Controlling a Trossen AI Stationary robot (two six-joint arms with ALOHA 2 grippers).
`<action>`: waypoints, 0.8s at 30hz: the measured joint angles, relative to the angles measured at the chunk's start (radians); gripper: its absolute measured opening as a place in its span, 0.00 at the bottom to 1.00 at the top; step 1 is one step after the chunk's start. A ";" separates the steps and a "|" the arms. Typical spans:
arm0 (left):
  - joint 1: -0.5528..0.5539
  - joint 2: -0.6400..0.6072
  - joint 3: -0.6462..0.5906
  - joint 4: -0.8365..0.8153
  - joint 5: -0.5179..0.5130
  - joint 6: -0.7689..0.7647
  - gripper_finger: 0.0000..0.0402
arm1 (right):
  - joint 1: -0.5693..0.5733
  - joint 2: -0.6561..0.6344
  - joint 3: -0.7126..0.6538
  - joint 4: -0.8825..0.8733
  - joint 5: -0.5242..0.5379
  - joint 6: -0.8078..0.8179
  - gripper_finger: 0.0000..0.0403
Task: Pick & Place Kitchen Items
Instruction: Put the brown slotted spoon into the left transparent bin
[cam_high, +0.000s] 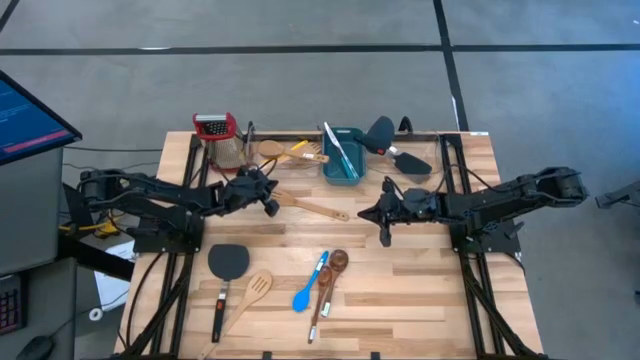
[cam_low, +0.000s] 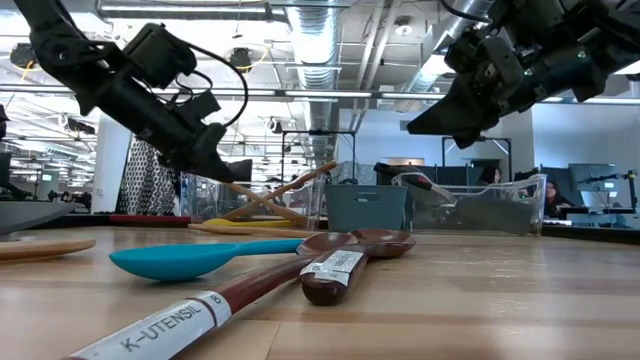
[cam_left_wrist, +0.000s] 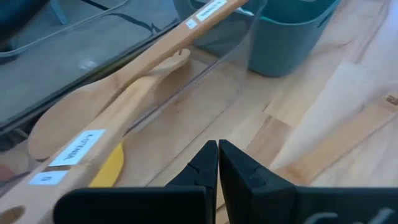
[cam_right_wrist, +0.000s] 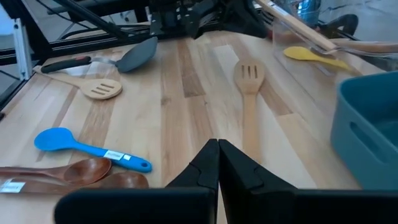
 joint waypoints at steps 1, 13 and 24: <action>0.002 0.000 0.000 0.000 0.000 0.000 0.00 | 0.005 0.000 0.000 -0.002 0.000 0.000 0.00; 0.006 0.000 0.000 -0.001 0.058 -0.004 0.00 | 0.025 0.000 0.000 -0.007 0.002 0.000 0.00; 0.006 0.000 0.000 -0.125 0.079 -0.086 0.00 | -0.018 0.000 0.000 -0.007 0.004 -0.028 0.00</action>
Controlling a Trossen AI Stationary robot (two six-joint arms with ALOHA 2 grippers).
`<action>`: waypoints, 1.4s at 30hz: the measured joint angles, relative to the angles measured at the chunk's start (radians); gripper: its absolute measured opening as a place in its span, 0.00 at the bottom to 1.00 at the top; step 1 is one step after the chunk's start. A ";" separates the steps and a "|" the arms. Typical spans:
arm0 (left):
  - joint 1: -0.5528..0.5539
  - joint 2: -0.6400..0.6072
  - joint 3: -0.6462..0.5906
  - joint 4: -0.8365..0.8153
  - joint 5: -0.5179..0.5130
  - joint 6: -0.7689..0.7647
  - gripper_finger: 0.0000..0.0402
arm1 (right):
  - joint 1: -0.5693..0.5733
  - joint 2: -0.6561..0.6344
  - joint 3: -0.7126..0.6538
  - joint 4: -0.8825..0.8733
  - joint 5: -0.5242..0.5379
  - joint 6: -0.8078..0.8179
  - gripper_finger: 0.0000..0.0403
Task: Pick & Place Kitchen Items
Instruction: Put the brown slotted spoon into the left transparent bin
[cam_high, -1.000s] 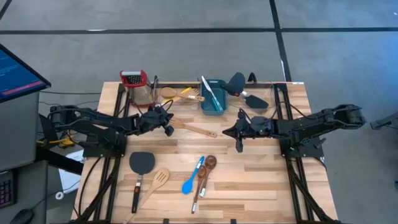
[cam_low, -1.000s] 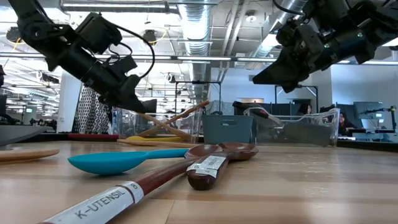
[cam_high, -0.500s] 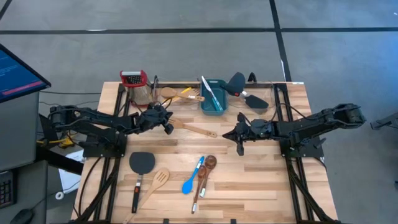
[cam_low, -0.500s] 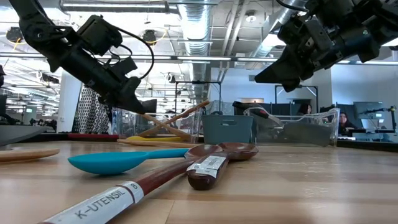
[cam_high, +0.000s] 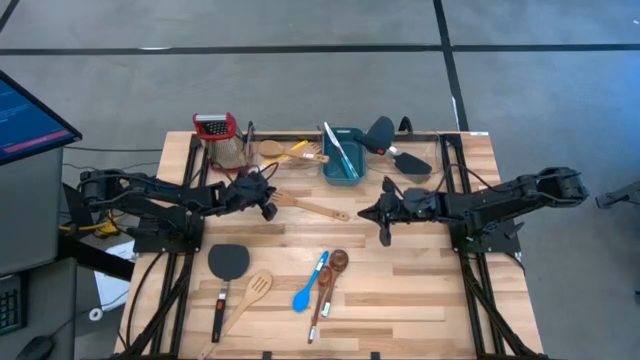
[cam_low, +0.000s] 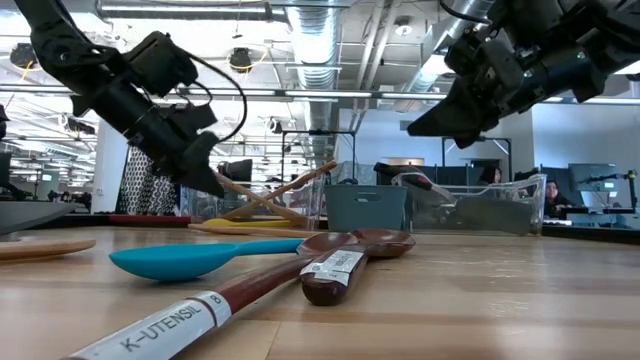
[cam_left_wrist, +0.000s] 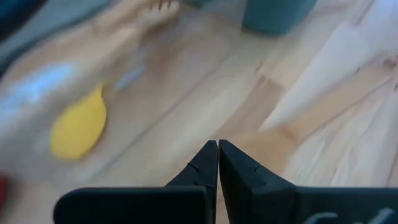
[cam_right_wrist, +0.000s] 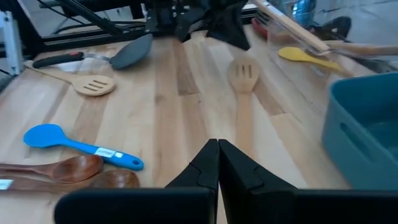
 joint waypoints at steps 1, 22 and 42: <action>0.000 0.000 0.000 -0.027 0.000 -0.025 0.00 | -0.006 0.000 0.000 0.000 0.000 -0.005 0.00; 0.077 0.117 0.001 -0.105 0.021 -0.100 0.00 | -0.022 0.201 0.013 0.059 -0.003 0.106 0.00; 0.057 0.179 0.002 -0.044 0.035 -0.110 0.00 | 0.060 0.393 0.457 -0.399 -0.080 -0.004 0.00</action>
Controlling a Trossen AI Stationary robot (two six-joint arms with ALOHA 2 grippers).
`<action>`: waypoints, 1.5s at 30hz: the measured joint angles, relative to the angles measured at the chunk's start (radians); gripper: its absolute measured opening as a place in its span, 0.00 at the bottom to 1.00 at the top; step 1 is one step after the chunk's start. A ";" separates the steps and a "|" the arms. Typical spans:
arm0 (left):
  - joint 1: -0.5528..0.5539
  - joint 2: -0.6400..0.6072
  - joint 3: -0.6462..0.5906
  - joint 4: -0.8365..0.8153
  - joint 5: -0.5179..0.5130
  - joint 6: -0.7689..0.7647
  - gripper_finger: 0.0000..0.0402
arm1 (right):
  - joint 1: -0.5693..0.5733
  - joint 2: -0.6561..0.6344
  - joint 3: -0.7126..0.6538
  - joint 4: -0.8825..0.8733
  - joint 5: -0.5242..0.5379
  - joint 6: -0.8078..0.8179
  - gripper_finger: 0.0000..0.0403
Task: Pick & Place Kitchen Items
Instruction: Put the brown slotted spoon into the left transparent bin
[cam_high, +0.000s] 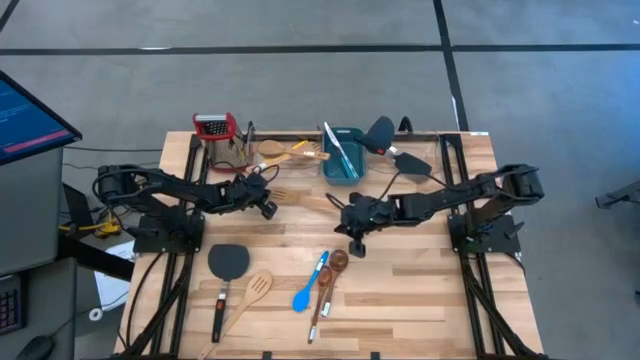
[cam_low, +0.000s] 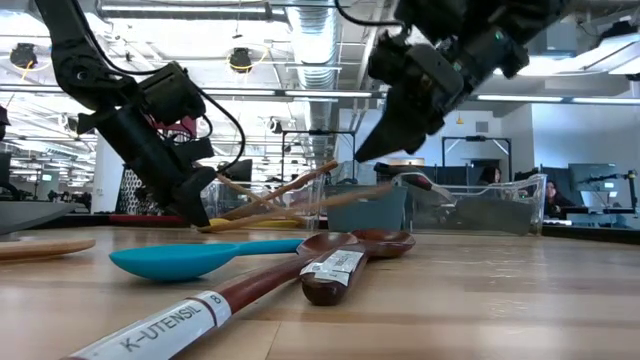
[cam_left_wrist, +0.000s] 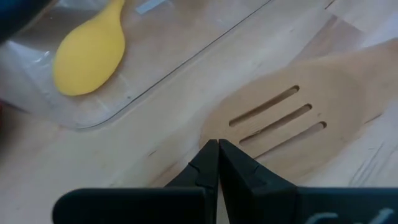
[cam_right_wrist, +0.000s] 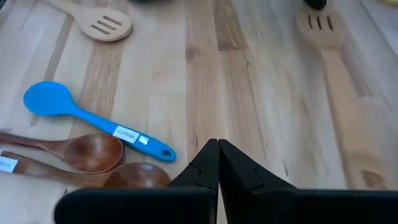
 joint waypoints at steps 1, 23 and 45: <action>-0.002 0.000 0.000 -0.001 0.000 0.000 0.00 | 0.001 0.000 0.016 -0.021 0.000 -0.017 0.00; -0.026 0.002 -0.001 -0.004 0.001 -0.015 0.00 | -0.136 0.000 0.047 -0.103 0.005 -0.188 0.32; -0.026 0.002 -0.002 0.001 0.001 -0.018 0.00 | -0.194 0.187 0.281 -0.427 0.027 -0.220 0.52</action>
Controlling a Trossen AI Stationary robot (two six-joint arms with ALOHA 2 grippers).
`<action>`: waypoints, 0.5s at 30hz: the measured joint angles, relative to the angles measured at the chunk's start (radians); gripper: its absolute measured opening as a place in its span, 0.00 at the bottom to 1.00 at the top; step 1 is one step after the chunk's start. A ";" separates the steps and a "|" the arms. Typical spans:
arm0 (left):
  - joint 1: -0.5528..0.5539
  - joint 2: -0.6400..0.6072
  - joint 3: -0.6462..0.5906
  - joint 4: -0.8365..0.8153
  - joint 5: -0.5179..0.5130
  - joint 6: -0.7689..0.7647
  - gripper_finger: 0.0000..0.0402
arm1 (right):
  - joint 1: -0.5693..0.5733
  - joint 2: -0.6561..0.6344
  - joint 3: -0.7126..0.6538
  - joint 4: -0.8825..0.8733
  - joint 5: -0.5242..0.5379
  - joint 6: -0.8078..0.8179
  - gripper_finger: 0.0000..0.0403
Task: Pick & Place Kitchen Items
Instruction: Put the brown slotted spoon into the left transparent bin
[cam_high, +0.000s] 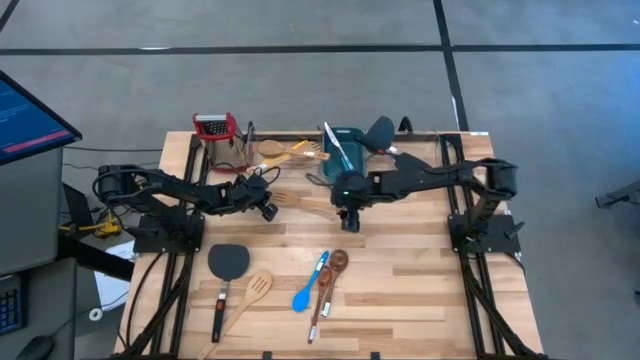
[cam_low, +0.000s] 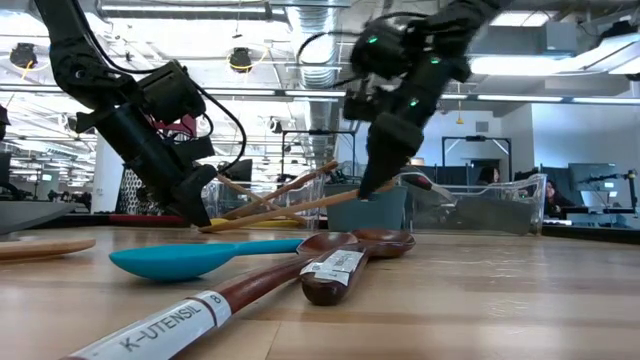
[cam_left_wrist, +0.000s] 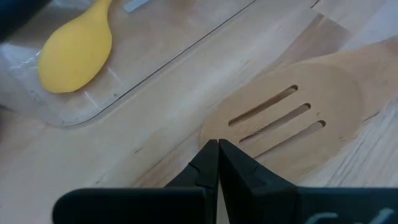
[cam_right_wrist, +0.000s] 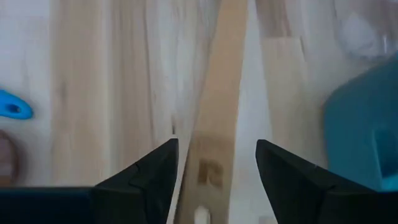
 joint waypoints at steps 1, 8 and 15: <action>0.000 0.000 0.000 0.001 0.000 0.000 0.00 | 0.000 0.028 0.043 -0.043 0.008 -0.021 0.52; 0.000 0.000 0.000 0.002 0.001 0.000 0.00 | -0.012 0.182 0.290 -0.287 0.015 -0.092 0.53; -0.001 0.000 0.000 0.004 0.001 0.000 0.00 | -0.025 0.276 0.375 -0.375 -0.033 -0.102 0.48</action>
